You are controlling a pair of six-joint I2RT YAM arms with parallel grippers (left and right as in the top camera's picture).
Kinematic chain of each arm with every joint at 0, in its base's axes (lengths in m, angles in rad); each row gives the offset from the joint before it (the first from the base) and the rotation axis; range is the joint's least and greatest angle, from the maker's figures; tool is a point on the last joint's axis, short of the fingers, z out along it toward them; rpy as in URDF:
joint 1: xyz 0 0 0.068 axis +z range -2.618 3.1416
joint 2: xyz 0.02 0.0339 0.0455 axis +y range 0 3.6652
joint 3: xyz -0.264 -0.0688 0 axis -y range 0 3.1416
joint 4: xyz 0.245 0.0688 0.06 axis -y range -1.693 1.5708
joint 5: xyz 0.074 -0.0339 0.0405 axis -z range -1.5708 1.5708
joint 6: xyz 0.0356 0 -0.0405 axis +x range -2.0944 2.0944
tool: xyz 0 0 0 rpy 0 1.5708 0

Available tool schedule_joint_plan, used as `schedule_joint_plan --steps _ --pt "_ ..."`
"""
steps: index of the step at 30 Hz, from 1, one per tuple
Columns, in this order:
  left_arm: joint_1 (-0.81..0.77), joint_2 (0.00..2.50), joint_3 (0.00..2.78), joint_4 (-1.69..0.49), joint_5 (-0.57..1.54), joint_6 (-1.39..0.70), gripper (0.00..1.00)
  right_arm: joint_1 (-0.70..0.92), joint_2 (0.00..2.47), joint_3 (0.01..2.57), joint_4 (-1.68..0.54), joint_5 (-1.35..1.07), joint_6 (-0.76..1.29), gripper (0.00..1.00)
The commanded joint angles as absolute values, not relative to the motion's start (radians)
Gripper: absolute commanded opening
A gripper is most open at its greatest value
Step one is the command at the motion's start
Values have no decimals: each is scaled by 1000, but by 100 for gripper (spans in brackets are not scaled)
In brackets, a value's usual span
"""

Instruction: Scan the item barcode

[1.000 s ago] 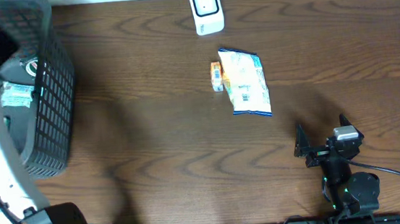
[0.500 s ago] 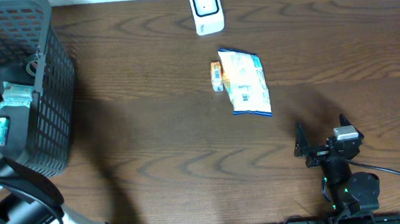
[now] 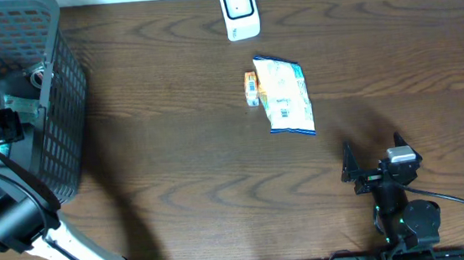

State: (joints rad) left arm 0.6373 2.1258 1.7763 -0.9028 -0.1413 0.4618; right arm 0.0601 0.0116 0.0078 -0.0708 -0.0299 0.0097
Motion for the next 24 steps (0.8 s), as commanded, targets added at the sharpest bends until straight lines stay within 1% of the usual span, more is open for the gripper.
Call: schedule_joint_plan --steps 1,4,6,8,17,18,19,20,21,22,23,24 --pt "633 2159 1773 -907 -152 517 71 51 7 6 -74 -36 6 99" --pt "633 2172 1768 -898 -167 532 71 51 7 6 -74 -36 6 99" --pt "633 2172 1754 -868 -228 531 71 51 7 6 -74 -36 6 99" --pt "634 2172 1741 -852 -262 531 66 51 7 6 -74 -36 6 99" --pt "658 2172 1636 -770 -263 531 62 51 7 6 -74 -36 6 99" --pt "659 2172 1628 -764 -263 531 59 51 7 6 -74 -36 6 99" --pt "659 2172 1625 -763 -263 531 53 51 7 6 -74 -36 6 99" --pt "659 2172 1625 -763 -263 530 44 51 7 6 -74 -36 6 99" --pt "659 2172 1625 -760 -263 529 33 51 7 6 -74 -36 6 99" --pt "658 2172 1625 -760 -263 519 23 51 7 6 -74 -36 6 99" --pt "658 2172 1625 -762 -263 512 10 51 7 6 -74 -36 6 99" --pt "657 2171 1625 -762 -263 487 8 51 7 6 -74 -36 6 99"
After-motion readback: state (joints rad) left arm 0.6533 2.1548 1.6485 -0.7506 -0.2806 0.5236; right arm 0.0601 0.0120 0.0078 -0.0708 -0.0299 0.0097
